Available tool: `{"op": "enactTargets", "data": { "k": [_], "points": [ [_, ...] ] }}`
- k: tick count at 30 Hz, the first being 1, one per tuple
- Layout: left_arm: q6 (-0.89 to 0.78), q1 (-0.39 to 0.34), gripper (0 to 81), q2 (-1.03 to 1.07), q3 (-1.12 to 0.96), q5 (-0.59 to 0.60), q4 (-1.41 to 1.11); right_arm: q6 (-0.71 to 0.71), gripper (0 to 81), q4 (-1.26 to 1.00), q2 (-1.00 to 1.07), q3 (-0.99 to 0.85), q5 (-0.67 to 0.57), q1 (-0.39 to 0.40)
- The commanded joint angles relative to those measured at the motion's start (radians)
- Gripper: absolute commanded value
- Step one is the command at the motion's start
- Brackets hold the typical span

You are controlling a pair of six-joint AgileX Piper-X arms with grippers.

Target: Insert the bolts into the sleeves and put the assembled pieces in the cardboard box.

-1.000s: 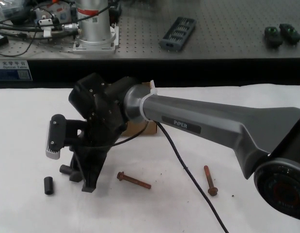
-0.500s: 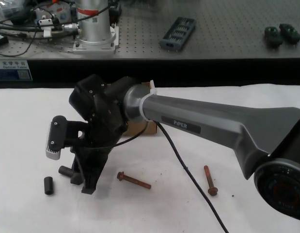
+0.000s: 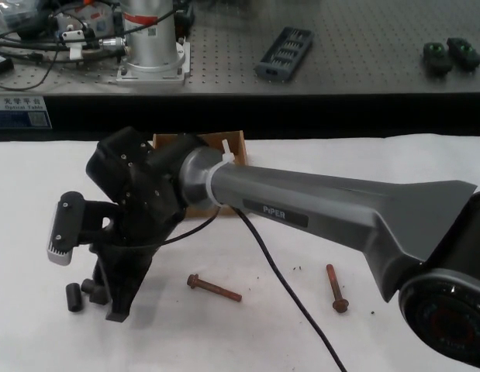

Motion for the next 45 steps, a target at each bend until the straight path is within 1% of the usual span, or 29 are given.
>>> {"op": "enactTargets", "data": {
  "k": [1, 3, 6, 9, 13, 20, 24, 29, 36, 38, 43, 44, 45],
  "points": [
    [0.012, 0.003, 0.6, -0.008, -0.011, -0.007, -0.017, 0.007, 23.7, -0.013, 0.008, -0.01, 0.012, 0.001],
    [0.012, 0.003, 0.6, -0.008, -0.011, -0.007, -0.017, 0.01, 19.5, -0.017, 0.008, -0.01, 0.045, 0.001],
    [0.022, 0.003, 0.6, -0.008, -0.011, -0.007, -0.016, 0.035, 9.2, -0.024, 0.008, -0.01, 0.104, 0.001],
    [0.029, 0.003, 0.6, -0.008, -0.015, -0.007, -0.016, 0.036, 0.5, -0.014, 0.008, -0.01, 0.122, 0.001],
    [0.049, 0.003, 0.6, -0.008, -0.027, -0.01, -0.018, 0.036, 0.4, 0.08, 0.005, -0.01, 0.139, 0.001],
    [0.062, 0.003, 0.6, -0.008, -0.039, -0.024, -0.025, 0.023, 0.4, 0.432, 0.006, -0.01, 0.14, -0.01],
    [0.058, 0.003, 0.6, -0.008, -0.039, -0.024, -0.025, 0.023, 0.4, 0.555, -0.007, -0.007, 0.135, -0.012],
    [0.058, 0.003, 0.6, -0.008, -0.039, -0.024, -0.025, 0.048, 0.4, 0.635, -0.03, 0.037, 0.134, -0.012],
    [0.058, 0.003, 0.6, -0.008, -0.039, -0.024, -0.025, 0.051, 0.3, 0.636, -0.03, 0.103, 0.134, -0.012],
    [0.058, 0.003, 0.6, -0.008, -0.039, -0.024, -0.025, 0.042, 4.1, 0.639, -0.03, 0.106, 0.136, -0.012],
    [0.058, 0.003, 0.6, -0.008, -0.039, -0.024, -0.025, 0.051, 23.4, 0.632, -0.03, 0.103, 0.139, -0.007],
    [0.058, 0.003, 0.6, -0.008, -0.039, -0.024, -0.025, 0.052, 26.0, 0.632, -0.03, 0.103, 0.141, -0.004],
    [0.058, 0.003, 0.6, -0.008, -0.039, -0.024, -0.025, 0.052, 26.9, 0.632, -0.03, 0.103, 0.142, -0.001]
  ]
}}
